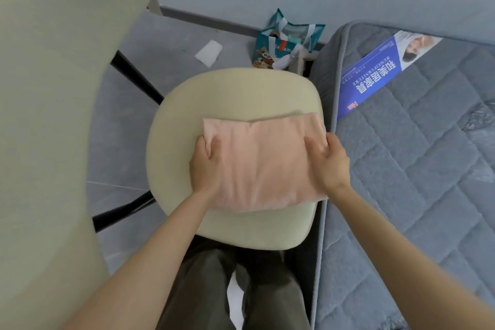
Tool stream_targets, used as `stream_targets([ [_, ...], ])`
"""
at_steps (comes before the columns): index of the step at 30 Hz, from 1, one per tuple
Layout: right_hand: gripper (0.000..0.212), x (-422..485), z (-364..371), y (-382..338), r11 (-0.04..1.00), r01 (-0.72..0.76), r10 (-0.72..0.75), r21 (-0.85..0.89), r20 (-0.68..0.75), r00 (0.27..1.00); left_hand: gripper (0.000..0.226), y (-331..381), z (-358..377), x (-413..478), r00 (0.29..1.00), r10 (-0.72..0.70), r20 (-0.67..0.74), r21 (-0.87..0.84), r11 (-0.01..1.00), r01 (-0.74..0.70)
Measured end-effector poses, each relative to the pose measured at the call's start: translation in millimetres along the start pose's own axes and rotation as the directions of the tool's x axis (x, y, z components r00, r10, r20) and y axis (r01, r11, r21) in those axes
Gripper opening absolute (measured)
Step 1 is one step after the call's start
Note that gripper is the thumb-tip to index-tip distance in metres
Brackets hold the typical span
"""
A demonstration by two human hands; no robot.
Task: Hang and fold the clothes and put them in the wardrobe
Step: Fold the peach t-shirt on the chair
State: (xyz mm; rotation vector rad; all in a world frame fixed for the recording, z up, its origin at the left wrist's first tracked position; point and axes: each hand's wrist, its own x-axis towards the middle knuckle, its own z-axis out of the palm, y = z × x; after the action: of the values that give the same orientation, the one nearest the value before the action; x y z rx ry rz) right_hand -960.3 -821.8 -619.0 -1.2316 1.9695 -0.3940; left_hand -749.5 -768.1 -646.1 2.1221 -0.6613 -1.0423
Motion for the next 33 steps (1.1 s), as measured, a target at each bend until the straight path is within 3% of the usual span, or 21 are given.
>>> stream_targets([
  [10,0.040,-84.3,-98.5,-40.7,0.975,0.151,-0.148,0.164,-0.029,0.988,0.037,74.4,-64.7,-98.1,0.986,0.160,-0.040,-0.135,0.977,-0.164],
  [18,0.036,-176.0,-170.1,-40.8,0.918,0.306,-0.315,0.251,-0.005,0.949,0.037,101.9,-115.8,-217.3,0.963,0.252,-0.092,-0.165,0.950,-0.264],
  [22,0.024,-227.9,-197.8,-56.6,0.878,0.369,-0.398,0.305,0.038,0.916,0.018,110.7,-161.5,-274.1,0.949,0.288,-0.130,-0.159,0.938,-0.307],
  [26,0.020,-280.1,-207.1,-82.6,0.834,0.431,-0.488,0.346,0.098,0.867,0.011,105.5,-213.9,-327.1,0.935,0.286,-0.212,-0.170,0.931,-0.323],
  [33,0.008,-374.3,-173.2,-130.3,0.759,0.536,-0.640,0.369,0.275,0.717,0.013,60.4,-312.6,-403.9,0.902,0.127,-0.413,-0.231,0.943,-0.238],
])
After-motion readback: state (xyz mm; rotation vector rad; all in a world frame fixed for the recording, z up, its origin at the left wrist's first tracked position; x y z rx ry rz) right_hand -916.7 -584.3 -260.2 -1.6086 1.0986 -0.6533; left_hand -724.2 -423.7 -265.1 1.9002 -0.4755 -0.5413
